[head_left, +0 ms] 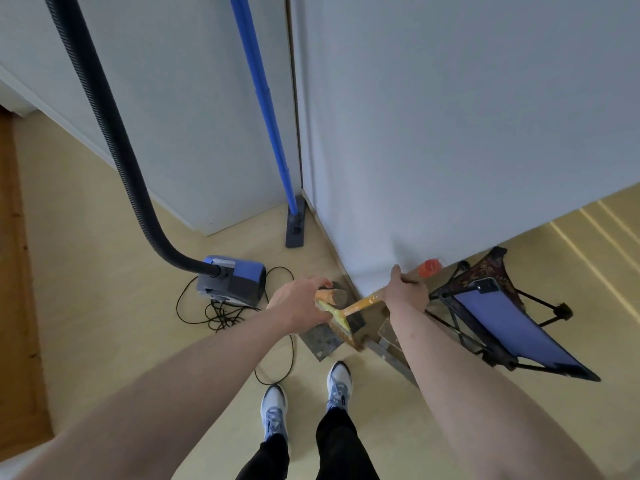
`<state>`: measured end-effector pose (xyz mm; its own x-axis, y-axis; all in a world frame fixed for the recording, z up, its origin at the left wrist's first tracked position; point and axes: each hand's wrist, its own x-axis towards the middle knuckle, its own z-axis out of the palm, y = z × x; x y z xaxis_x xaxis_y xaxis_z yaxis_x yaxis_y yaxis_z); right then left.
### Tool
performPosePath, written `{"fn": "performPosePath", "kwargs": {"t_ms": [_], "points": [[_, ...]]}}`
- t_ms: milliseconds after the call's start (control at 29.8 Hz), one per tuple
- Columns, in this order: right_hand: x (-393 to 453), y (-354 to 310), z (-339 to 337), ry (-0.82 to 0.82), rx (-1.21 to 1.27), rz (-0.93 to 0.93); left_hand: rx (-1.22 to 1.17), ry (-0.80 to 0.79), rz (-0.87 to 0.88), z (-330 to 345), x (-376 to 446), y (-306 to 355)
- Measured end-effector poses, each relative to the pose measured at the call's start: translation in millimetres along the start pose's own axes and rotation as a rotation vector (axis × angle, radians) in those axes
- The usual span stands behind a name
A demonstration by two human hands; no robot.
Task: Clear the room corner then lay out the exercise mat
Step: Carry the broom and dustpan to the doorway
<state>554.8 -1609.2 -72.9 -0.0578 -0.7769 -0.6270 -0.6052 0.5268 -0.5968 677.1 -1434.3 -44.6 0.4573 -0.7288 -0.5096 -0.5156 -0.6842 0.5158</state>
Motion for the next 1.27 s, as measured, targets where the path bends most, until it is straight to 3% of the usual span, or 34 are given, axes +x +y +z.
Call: {"fn": "performPosePath", "kwargs": {"t_ms": [201, 436, 872, 973, 1174, 1274], "points": [[-2.3, 0.9, -22.0, -0.036, -0.062, 0.096, 0.003, 0.025, 0.066, 0.2, -2.8, 14.2], [5.3, -1.4, -24.8, -0.117, -0.089, 0.003, 0.013, 0.029, 0.076, -0.7, -1.9, 20.8], [-11.7, -3.1, -40.8, -0.153, -0.059, 0.111, -0.001, 0.017, 0.007, -8.4, -12.8, 12.4], [-35.0, 4.4, -53.9, -0.246, -0.242, 0.087, -0.039, -0.005, -0.051, -11.6, -29.8, 5.0], [-80.4, 48.0, -76.6, -0.495, -0.735, -0.137, -0.049, -0.088, -0.219, -1.5, -85.8, -20.0], [-98.0, 52.3, -74.0, -0.664, -0.989, -0.263, -0.107, -0.044, -0.335, -2.8, -116.2, -30.9]]}}
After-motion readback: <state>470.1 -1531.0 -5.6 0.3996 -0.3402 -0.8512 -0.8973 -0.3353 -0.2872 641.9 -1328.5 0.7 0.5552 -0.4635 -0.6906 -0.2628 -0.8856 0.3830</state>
